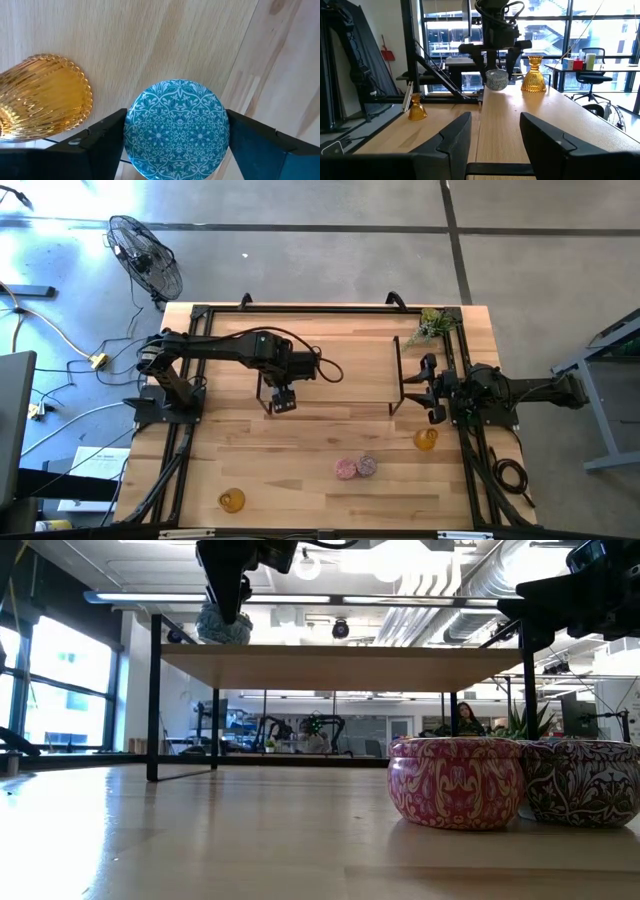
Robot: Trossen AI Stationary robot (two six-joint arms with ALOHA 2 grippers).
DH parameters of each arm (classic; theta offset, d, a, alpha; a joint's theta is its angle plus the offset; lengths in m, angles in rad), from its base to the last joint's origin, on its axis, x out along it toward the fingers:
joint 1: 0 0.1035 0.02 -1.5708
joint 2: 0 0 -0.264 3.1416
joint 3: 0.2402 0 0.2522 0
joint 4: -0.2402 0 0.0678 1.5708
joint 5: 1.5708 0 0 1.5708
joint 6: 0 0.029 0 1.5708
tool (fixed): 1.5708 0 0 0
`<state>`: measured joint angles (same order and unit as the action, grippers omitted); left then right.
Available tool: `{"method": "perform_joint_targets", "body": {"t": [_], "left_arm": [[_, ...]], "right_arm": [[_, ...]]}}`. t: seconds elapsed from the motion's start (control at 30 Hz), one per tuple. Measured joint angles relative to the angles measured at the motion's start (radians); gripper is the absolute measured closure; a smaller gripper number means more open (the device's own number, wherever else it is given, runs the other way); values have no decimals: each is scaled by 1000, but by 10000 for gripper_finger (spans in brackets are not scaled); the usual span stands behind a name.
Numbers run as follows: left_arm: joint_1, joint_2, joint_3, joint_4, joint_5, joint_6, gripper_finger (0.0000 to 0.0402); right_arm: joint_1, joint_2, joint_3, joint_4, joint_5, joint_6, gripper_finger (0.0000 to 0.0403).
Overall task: Pick & Place candle stick holders
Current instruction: Put the blue scented candle on the shelf
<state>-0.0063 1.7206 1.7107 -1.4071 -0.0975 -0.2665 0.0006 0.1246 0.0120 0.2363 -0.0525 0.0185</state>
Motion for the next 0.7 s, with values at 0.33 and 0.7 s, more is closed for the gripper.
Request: {"method": "perform_joint_targets", "body": {"t": [0.33,0.7], "left_arm": [[0,0,0,0,-46,0,70],[0,0,0,0,-97,0,68]], "right_arm": [[0,0,0,0,0,0,238],[0,0,0,0,0,0,238]]}}
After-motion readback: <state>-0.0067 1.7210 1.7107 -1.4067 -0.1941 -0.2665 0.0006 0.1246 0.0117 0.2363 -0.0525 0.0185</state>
